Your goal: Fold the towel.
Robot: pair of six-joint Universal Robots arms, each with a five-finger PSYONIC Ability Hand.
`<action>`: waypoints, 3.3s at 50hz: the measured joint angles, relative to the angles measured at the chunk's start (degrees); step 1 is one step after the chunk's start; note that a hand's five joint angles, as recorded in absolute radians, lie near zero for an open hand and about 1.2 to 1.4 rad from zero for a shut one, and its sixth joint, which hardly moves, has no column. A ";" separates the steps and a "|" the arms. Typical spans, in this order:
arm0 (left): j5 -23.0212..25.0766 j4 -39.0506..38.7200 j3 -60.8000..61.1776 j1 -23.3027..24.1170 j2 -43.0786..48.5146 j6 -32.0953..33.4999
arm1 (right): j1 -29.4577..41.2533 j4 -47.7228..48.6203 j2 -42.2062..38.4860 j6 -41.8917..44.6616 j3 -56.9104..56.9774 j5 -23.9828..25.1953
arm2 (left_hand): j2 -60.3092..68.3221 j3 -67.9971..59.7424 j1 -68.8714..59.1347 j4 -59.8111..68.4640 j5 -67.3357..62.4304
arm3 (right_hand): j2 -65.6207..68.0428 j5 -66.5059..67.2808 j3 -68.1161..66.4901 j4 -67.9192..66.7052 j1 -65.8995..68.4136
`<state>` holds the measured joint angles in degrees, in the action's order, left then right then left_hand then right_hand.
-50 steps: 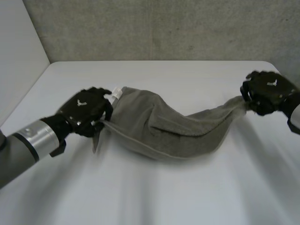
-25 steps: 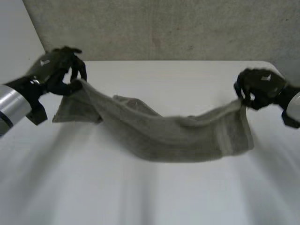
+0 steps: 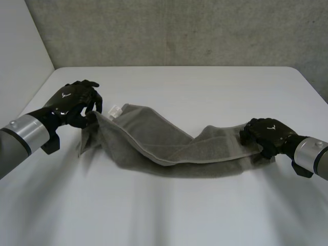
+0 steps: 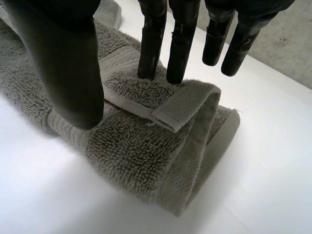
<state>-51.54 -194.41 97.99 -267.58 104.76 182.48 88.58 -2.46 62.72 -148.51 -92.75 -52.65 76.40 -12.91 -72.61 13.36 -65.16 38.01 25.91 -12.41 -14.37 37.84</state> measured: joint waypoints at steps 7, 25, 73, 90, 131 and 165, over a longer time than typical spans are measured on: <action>0.03 0.00 0.18 0.11 -0.08 -0.19 | 0.40 2.78 0.10 -0.07 -0.58 -0.19 | 0.00 0.00 0.00 0.00 0.00 | 0.00 0.00 0.00 0.00 0.00; 0.03 0.26 0.83 0.60 -0.55 -0.14 | 2.85 10.43 -1.80 -0.35 -0.74 -2.29 | 0.00 0.00 0.00 0.00 0.00 | 0.13 2.95 0.00 0.00 0.17; -10.05 14.73 -18.51 3.28 11.69 21.57 | 9.62 -7.37 4.10 14.37 18.62 -9.55 | 0.00 0.00 0.00 0.00 0.00 | 35.56 39.90 0.00 0.00 36.43; -15.77 -8.03 -46.00 9.12 8.08 3.14 | 12.45 14.93 8.33 -4.62 39.72 -14.31 | 0.23 0.00 0.00 0.00 -0.28 | 36.37 39.90 0.00 0.00 36.43; -8.67 -3.46 0.94 0.59 1.15 13.40 | 9.97 1.34 13.27 -16.43 -1.65 -14.01 | 0.28 0.00 0.00 0.00 -0.46 | 36.38 39.90 0.00 0.00 36.38; -8.74 3.19 10.22 -1.01 -12.68 13.01 | 3.30 -2.14 27.89 -18.22 -6.55 -13.07 | 0.28 0.00 0.00 0.00 -0.47 | 36.38 39.90 0.00 0.00 36.38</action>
<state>-60.28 -191.22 108.22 -268.59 92.08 195.49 91.87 -4.60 90.61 -166.73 -99.30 -65.72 76.68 -12.91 -72.61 13.36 -65.62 74.38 65.81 -12.41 -14.37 74.23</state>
